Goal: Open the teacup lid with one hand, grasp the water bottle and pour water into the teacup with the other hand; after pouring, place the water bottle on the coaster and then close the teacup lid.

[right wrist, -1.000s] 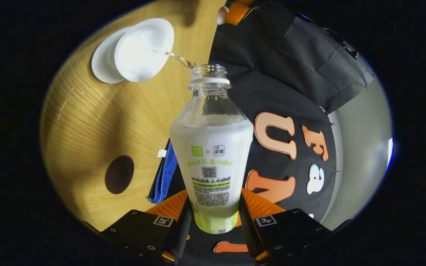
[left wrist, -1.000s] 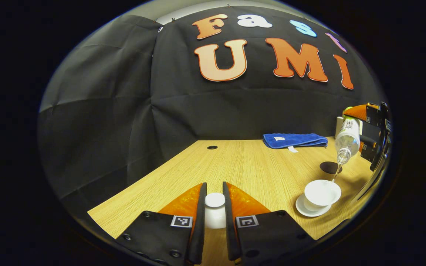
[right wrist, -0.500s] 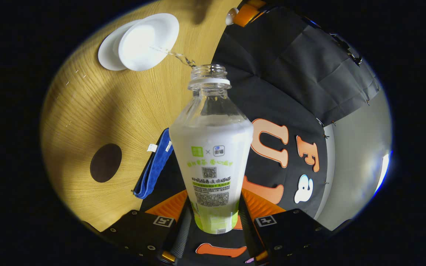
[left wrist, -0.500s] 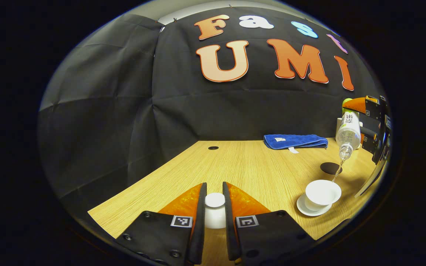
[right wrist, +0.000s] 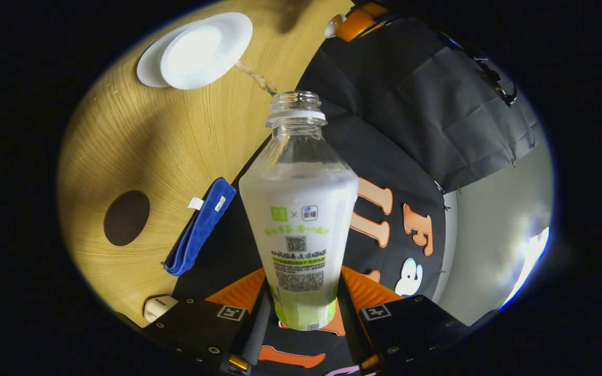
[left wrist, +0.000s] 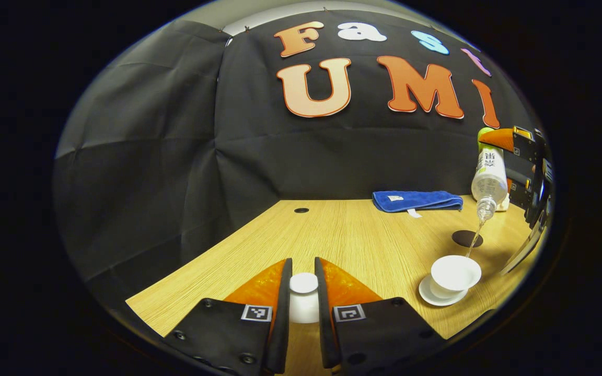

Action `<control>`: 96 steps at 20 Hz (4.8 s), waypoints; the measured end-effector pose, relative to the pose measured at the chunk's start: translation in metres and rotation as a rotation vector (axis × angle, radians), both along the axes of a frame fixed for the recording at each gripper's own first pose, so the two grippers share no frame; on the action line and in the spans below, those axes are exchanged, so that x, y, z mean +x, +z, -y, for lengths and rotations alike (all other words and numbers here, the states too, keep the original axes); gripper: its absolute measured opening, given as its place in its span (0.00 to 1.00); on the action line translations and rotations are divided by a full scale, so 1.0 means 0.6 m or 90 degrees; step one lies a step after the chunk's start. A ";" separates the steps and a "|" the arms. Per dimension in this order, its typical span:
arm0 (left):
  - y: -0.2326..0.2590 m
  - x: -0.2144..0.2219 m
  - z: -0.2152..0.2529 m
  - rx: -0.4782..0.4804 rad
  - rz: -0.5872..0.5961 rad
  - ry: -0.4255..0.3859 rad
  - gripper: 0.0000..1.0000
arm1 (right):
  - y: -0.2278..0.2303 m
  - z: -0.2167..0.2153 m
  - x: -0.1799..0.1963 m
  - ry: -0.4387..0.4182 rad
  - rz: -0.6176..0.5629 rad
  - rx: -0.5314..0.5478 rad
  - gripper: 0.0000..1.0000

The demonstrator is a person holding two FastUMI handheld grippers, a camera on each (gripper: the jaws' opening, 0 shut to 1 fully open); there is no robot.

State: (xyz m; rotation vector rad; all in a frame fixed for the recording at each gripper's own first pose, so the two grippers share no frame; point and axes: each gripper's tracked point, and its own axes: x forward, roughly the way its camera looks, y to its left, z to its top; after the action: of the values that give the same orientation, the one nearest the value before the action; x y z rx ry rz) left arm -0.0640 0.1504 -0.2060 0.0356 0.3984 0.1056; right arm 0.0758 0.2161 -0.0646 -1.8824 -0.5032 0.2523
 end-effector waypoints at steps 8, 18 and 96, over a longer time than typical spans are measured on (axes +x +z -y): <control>0.012 -0.003 0.001 0.007 0.005 -0.001 0.29 | 0.001 -0.013 -0.004 0.023 0.005 -0.007 0.65; 0.012 0.003 0.054 0.010 0.008 -0.046 0.26 | -0.059 -0.006 0.006 0.007 -0.161 0.060 0.65; 0.126 0.070 0.314 -0.098 0.127 -0.159 1.00 | -0.070 0.255 -0.065 -0.158 -0.565 1.138 0.97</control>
State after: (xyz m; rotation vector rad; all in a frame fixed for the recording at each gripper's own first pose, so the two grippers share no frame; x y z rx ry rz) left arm -0.0221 -0.0383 -0.1303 -0.0760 0.1999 -0.1677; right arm 0.0370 0.0632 -0.1068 0.0144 0.1927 0.2740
